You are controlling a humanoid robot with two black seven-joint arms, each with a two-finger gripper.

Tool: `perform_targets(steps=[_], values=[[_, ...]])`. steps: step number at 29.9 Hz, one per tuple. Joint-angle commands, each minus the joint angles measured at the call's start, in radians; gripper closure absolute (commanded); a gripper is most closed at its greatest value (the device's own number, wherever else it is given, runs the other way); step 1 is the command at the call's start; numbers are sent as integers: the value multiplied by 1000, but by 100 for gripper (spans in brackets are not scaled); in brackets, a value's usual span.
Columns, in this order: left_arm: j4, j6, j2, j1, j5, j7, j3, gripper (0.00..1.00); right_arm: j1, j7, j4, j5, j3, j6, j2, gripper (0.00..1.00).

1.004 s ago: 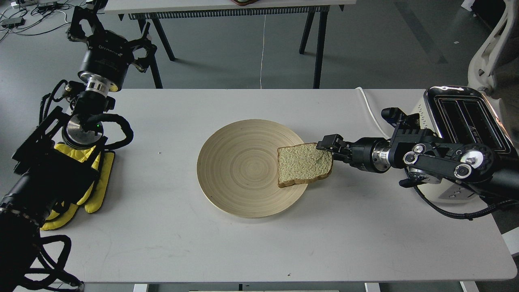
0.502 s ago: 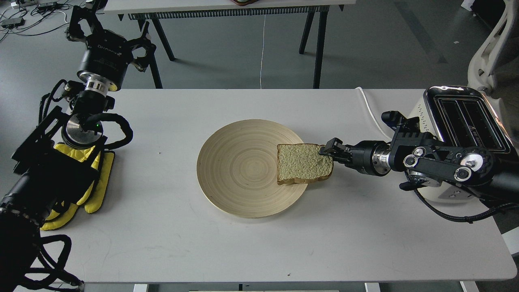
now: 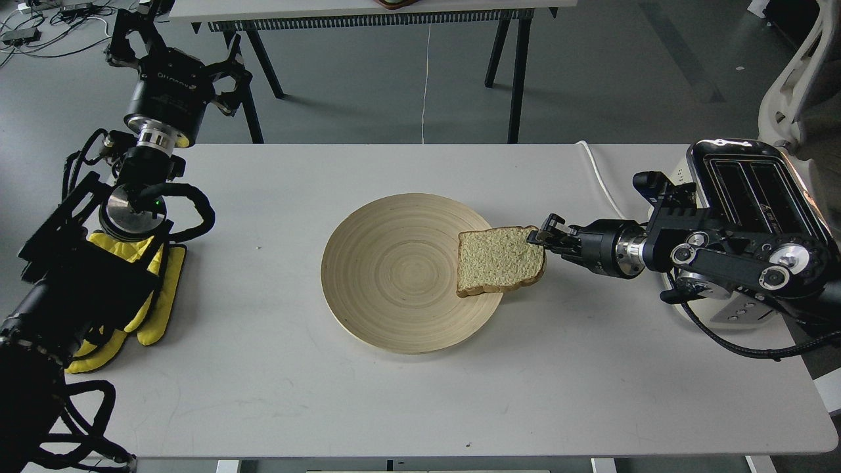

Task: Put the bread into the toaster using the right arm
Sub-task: 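Close the right gripper on the bread and lift it off the plate, then carry the bread up and over the toaster with the right gripper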

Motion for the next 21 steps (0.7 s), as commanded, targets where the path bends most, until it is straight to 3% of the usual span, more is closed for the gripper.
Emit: perform_targets(steps=[1,8,13,17,21], values=[[-1,0,-1,0,0,0,1,0,11,0,49,1,31,6,-77,100],[1,0,-1,0,2,0,1,0,48,0,167,1,121,10,-235,100],[-1,0,-1,0,0,0,1,0,172,-14,215,0,115,17,-365,100],[-1,0,-1,0,0,0,1,0,307,-109,215,-54,106,92,-448,100],[-1,-2,-4,0,0,0,1,0,385,-152,215,-181,105,158,-505,100]])
